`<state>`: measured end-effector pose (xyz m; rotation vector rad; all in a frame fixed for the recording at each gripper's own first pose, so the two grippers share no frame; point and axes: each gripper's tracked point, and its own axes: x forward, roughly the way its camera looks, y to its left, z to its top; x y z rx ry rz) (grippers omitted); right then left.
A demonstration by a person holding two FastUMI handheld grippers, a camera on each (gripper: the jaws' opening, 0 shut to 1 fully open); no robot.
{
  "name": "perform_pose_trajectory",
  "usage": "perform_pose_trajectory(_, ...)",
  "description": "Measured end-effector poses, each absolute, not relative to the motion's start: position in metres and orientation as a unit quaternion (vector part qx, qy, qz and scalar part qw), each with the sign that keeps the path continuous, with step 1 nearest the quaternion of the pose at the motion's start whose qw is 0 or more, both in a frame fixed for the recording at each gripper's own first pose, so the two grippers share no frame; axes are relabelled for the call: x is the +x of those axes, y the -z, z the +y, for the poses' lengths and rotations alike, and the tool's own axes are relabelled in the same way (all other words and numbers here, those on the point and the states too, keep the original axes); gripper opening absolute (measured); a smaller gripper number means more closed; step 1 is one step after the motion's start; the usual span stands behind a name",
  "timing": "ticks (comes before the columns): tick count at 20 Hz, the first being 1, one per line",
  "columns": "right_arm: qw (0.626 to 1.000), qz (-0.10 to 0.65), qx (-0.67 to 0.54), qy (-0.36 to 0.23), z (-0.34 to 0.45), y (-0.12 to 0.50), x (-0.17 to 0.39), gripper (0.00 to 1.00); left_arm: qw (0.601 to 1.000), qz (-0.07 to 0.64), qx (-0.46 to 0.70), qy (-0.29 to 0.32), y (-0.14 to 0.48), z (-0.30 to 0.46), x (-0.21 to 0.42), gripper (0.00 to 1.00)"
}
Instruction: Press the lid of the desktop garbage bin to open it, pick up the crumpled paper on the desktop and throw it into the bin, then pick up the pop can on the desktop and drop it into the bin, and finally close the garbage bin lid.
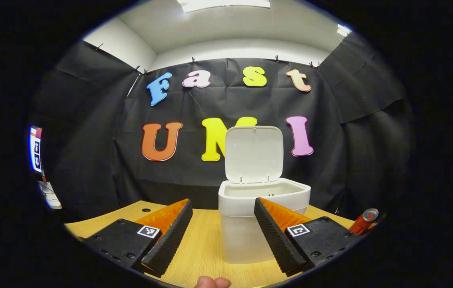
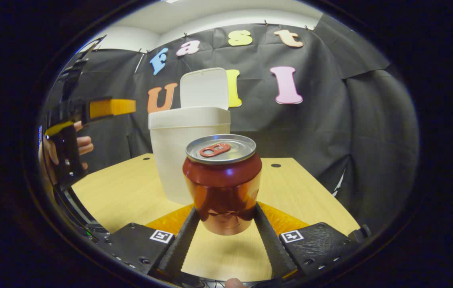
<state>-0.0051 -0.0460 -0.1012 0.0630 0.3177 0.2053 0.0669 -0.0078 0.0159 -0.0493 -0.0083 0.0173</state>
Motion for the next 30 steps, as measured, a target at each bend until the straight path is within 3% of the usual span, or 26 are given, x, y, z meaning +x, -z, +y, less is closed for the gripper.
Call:
perform_pose_trajectory(15, 0.979, 0.108, 0.012, -0.172, 0.011, -0.055, 0.082, 0.82, 0.999, 0.024, -0.036, 0.001, 0.042, 0.016, 0.029, 0.99)
perform_pose_trajectory(23, 0.971, 0.12, 0.019, -0.204, 0.065, -0.092, 0.139, 0.82, 0.999, 0.023, -0.043, 0.0, 0.036, 0.03, 0.023, 0.99)
perform_pose_trajectory(30, 0.975, 0.141, 0.006, -0.172, 0.078, -0.086, 0.2, 0.82, 0.999, 0.016, -0.029, -0.019, 0.03, 0.049, 0.02, 0.99)
